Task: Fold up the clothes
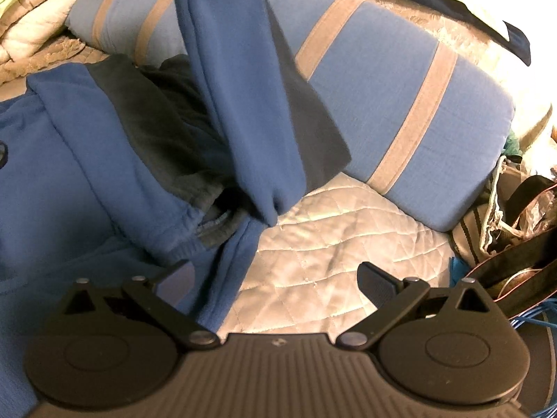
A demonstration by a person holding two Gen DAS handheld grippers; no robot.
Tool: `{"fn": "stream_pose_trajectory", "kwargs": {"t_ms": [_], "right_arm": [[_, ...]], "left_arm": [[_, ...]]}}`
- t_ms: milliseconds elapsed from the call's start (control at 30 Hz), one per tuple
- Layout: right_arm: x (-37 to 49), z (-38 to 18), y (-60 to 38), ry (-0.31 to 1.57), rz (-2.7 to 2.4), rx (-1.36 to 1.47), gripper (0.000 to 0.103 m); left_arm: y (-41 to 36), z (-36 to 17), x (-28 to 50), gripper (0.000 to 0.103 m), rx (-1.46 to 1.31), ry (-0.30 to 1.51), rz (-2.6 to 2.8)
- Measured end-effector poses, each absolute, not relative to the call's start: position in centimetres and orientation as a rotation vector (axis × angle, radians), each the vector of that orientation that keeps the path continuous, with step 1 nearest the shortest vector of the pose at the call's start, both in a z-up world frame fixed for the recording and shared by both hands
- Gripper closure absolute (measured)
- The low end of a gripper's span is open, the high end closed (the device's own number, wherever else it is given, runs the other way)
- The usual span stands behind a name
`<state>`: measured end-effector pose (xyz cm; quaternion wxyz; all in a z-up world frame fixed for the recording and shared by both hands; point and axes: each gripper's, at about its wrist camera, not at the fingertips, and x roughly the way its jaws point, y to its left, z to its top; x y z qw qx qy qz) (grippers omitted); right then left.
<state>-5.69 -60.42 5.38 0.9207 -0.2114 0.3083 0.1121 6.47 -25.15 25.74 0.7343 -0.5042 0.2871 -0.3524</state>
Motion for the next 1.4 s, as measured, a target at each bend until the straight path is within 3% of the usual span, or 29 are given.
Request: {"fn": "stream_pose_trajectory", "kwargs": {"t_ms": [867, 1400], "right_arm": [[4.3, 6.5, -57.0, 0.615, 0.188, -0.140, 0.000], [6.1, 4.9, -63.2, 0.661, -0.007, 0.057, 0.000]], "left_arm": [[-23.2, 31.7, 9.5, 0.093, -1.127, 0.505, -0.731], [-18.5, 28.9, 9.9, 0.092, -1.021, 0.574, -0.682]]}}
